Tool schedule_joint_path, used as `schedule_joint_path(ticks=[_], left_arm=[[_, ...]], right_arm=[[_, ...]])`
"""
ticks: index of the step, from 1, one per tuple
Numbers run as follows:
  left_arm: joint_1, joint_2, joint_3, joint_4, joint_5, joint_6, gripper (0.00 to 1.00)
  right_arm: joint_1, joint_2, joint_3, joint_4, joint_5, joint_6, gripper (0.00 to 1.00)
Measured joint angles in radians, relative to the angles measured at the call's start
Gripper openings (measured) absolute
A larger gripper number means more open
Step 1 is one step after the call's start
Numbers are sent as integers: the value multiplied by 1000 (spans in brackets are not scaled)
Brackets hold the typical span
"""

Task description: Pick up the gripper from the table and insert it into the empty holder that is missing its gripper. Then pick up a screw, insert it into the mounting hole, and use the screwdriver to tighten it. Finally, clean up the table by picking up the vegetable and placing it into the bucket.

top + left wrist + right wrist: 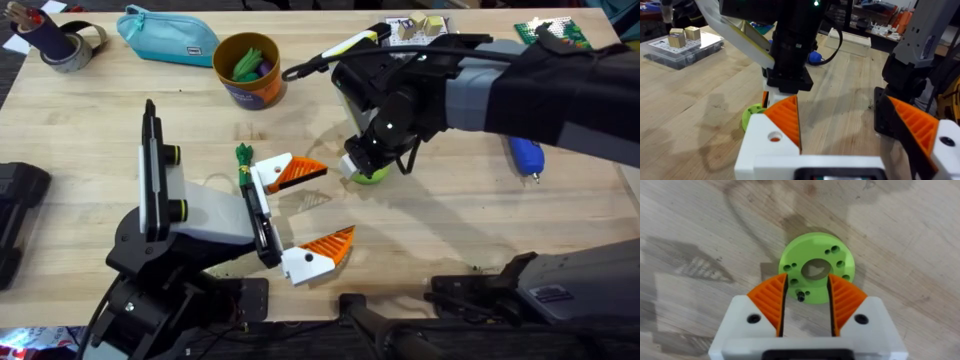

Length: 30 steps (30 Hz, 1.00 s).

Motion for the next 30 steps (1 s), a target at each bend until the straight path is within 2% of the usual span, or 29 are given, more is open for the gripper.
schedule_joint_path(ticks=[4,9,16,19,25,30], left_arm=[[0,6,5,-1,-2,-3,990],[0,6,5,-1,-3,-3,990],[0,6,5,-2,-3,-3,990],[0,6,5,-1,-3,-2,990],[0,6,5,-1,-3,-3,990],[0,6,5,-1,-3,-3,990]], right_arm=[[0,0,0,-9,-1,1,474],[0,-22,18,-118,8,1,474],[0,-201,33,-155,19,45,474],[0,-247,5,-105,14,59,474],[0,-214,-109,-15,-35,76,474],[0,-184,-116,5,-51,77,474]])
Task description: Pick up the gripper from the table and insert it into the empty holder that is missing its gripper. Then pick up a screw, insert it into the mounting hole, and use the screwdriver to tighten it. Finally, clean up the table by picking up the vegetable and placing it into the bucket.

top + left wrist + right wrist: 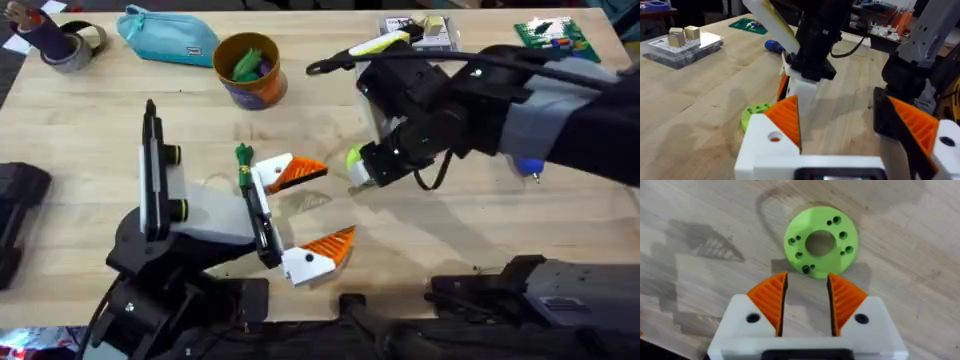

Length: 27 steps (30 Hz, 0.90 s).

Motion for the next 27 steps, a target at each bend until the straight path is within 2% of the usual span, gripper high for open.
schedule_joint_path(ticks=[17,22,25,27], left_arm=[[0,0,0,0,0,0,990],[0,0,0,0,0,0,990],[0,0,0,0,0,0,990],[0,0,0,0,0,0,990]], right_arm=[[0,86,0,41,-10,0,465],[0,115,0,45,-8,1,298],[-3,114,0,44,-2,5,104],[-3,115,0,44,-3,7,68]])
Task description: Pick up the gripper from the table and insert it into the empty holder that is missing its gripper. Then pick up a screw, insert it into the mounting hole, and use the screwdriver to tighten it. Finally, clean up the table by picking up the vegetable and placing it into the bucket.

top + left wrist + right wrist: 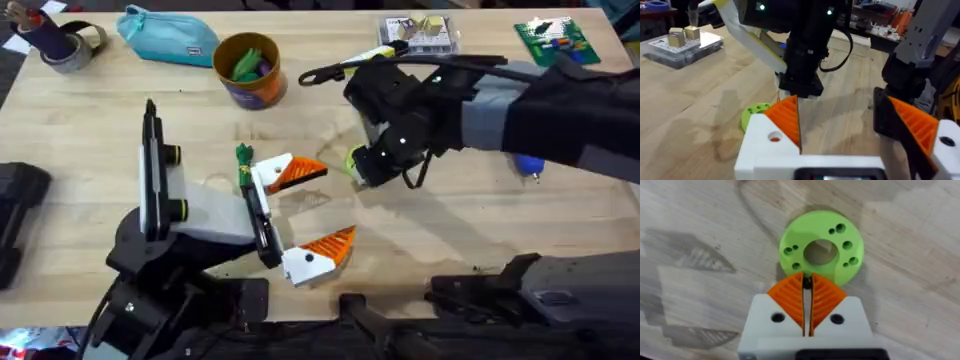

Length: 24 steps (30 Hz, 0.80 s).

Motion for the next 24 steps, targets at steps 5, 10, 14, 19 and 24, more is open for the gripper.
schedule_joint_path(ticks=[5,10,14,19,24], left_arm=[[0,0,0,0,0,0,990],[0,0,0,0,0,0,990],[0,0,0,0,0,0,990],[0,0,0,0,0,0,990],[0,0,0,0,0,0,990]], right_arm=[[0,0,0,1,0,0,7],[0,0,1,-7,0,0,7],[0,1,30,-108,15,0,7],[0,1,181,-233,41,0,7],[0,-14,368,-341,49,0,6]])
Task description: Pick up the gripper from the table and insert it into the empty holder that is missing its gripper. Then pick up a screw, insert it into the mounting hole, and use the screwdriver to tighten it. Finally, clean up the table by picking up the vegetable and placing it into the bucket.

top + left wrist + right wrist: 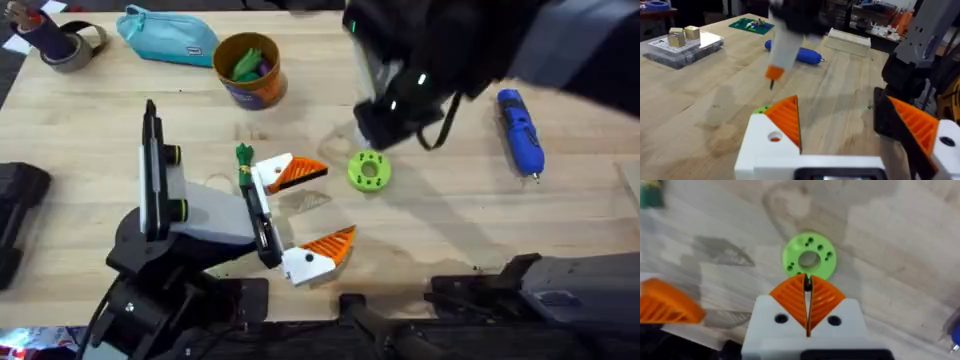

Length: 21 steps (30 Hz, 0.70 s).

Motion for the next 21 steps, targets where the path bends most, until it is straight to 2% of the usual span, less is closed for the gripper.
schedule_joint_path(ticks=[8,12,21], left_arm=[[0,0,0,0,0,0,990],[0,0,0,0,0,0,990],[0,0,0,0,-1,0,990]], right_arm=[[12,-6,233,-84,-6,0,6],[43,-6,321,-70,-58,0,6],[143,-5,356,-77,-162,0,6]])
